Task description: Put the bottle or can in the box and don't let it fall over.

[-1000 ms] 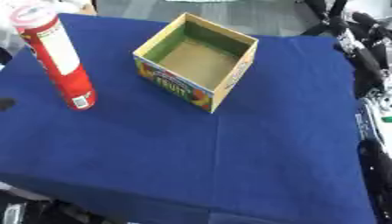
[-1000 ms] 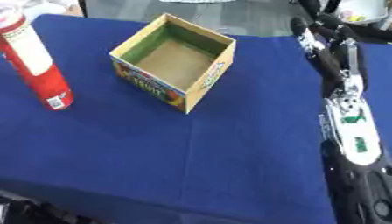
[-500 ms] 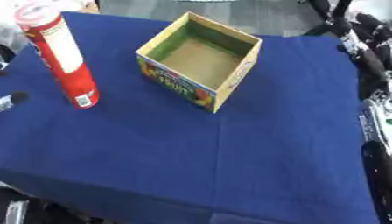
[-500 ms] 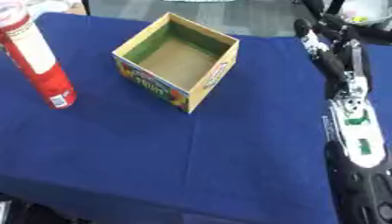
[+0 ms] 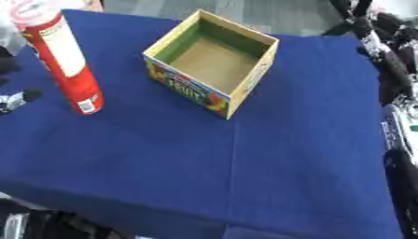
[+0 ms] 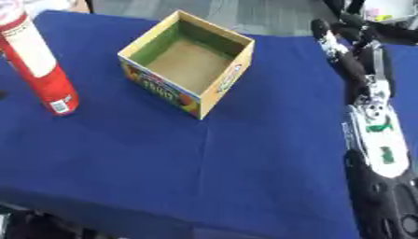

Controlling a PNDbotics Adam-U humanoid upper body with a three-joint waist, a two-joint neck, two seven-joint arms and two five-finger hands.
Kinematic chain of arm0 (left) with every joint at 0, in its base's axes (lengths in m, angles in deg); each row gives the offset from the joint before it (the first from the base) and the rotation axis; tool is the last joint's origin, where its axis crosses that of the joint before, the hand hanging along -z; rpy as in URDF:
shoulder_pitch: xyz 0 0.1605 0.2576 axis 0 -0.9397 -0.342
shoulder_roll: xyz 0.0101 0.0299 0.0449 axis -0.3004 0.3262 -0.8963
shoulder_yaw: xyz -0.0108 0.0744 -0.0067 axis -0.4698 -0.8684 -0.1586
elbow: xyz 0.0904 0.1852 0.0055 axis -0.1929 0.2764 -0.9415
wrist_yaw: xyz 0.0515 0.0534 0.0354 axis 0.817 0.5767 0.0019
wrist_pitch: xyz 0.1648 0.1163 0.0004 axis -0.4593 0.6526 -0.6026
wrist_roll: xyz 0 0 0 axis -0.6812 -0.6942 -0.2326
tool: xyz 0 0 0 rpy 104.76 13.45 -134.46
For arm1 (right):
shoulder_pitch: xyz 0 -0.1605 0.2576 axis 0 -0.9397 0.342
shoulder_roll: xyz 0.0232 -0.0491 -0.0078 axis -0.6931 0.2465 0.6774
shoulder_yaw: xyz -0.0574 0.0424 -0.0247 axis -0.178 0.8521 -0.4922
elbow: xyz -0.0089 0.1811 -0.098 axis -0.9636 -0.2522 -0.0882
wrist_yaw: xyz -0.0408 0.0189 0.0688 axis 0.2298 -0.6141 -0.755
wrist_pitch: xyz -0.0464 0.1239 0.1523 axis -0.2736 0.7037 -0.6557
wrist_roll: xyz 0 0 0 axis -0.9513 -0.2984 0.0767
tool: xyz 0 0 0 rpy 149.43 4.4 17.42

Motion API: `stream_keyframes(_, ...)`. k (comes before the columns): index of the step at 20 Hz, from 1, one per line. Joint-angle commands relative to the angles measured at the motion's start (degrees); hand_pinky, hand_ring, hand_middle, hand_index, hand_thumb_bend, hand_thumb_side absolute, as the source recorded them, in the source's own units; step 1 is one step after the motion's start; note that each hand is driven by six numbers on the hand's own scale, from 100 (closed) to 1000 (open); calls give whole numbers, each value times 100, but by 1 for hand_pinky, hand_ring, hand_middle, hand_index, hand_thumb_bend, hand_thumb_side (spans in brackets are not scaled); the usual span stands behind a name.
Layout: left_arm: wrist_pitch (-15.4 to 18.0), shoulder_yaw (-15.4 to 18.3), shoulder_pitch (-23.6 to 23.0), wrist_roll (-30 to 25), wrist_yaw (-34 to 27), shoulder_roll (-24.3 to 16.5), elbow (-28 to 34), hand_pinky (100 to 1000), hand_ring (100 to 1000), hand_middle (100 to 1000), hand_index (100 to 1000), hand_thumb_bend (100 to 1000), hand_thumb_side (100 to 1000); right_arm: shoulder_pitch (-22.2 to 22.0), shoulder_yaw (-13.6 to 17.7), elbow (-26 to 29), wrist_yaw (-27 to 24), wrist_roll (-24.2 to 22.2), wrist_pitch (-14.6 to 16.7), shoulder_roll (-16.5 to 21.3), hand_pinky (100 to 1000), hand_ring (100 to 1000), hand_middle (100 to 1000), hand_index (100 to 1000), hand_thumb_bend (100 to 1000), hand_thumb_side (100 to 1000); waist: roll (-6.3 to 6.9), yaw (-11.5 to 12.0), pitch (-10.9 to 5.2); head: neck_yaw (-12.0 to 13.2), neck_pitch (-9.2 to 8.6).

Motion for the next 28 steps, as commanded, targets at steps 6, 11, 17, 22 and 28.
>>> stream_keyframes(6,-24,-15,349,20,108,-28,-147,1000,982,766,863,868,392,113,-13,89,-38,-58,7,52,758,963,1000,812,671,400,29,-37,-16,45,-60)
stream_keyframes(11,-26,-21,460,36,158,14,-269,1000,981,765,860,866,391,125,-17,90,-55,-73,7,49,758,964,1000,813,671,397,24,-55,18,55,-100)
stream_keyframes(17,-50,-11,608,63,196,73,-397,1000,981,764,858,865,392,157,-30,94,-70,-96,8,35,758,964,1000,813,672,393,-4,-76,58,75,-151)
stream_keyframes(22,-19,-36,724,16,246,109,-474,1000,981,765,860,870,397,168,-39,91,-84,-114,8,24,758,964,1000,813,671,391,-12,-91,88,94,-168)
stream_keyframes(28,34,-79,877,-20,349,153,-554,1000,980,763,858,867,396,188,-46,97,-103,-130,13,9,759,965,1000,813,671,389,-21,-123,127,117,-192)
